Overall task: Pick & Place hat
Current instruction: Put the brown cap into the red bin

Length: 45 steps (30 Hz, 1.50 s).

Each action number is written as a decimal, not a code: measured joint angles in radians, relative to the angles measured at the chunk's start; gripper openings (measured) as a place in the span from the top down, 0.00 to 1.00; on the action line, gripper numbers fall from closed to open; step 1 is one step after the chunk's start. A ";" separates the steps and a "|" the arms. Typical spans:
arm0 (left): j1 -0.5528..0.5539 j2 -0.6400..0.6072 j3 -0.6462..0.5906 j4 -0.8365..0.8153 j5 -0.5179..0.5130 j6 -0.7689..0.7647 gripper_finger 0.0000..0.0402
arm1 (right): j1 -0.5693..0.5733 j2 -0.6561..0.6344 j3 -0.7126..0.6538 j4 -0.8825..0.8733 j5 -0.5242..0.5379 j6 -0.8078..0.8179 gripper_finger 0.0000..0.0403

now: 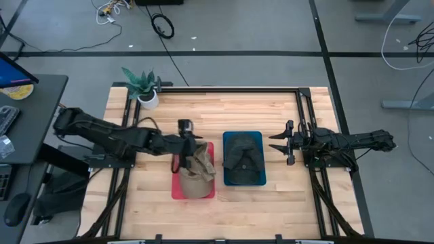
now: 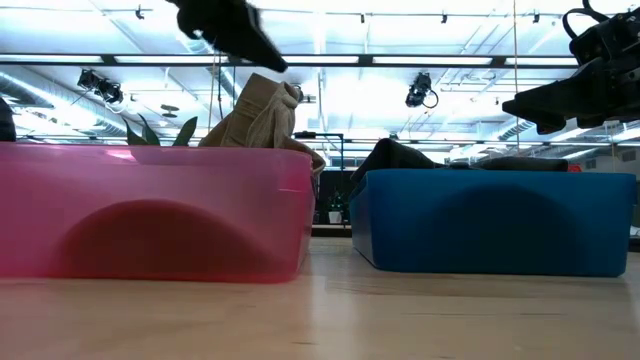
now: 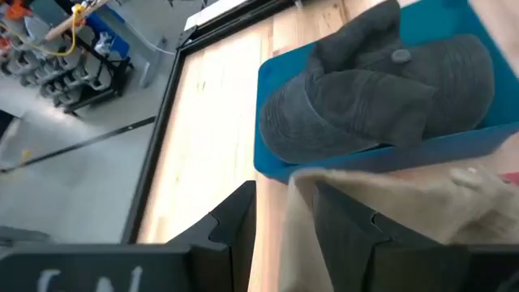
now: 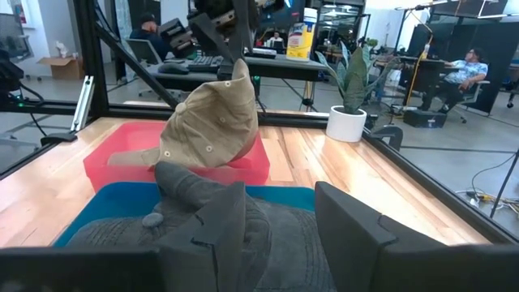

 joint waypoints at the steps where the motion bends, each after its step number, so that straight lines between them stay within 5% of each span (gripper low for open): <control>1: -0.003 0.027 0.031 -0.014 -0.011 0.014 0.69 | 0.000 0.000 0.000 0.000 0.000 0.000 0.61; 7: -0.011 0.134 0.183 -0.120 -0.064 0.017 0.69 | 0.000 0.000 0.000 0.000 0.000 0.000 0.61; 15: 0.003 0.195 0.334 -0.440 -0.012 -0.126 0.69 | 0.000 0.000 0.000 0.000 0.000 0.000 0.61; 31: 0.091 0.227 0.288 -0.503 0.083 -0.203 0.69 | 0.000 0.000 0.000 0.006 0.000 0.000 0.61; 38: 0.047 0.224 0.288 -0.476 0.077 -0.156 0.95 | 0.000 0.000 0.000 0.006 0.000 0.000 0.61; 45: -0.022 0.223 0.288 -0.468 -0.120 -0.167 0.98 | 0.000 0.000 0.000 0.007 0.000 0.000 0.61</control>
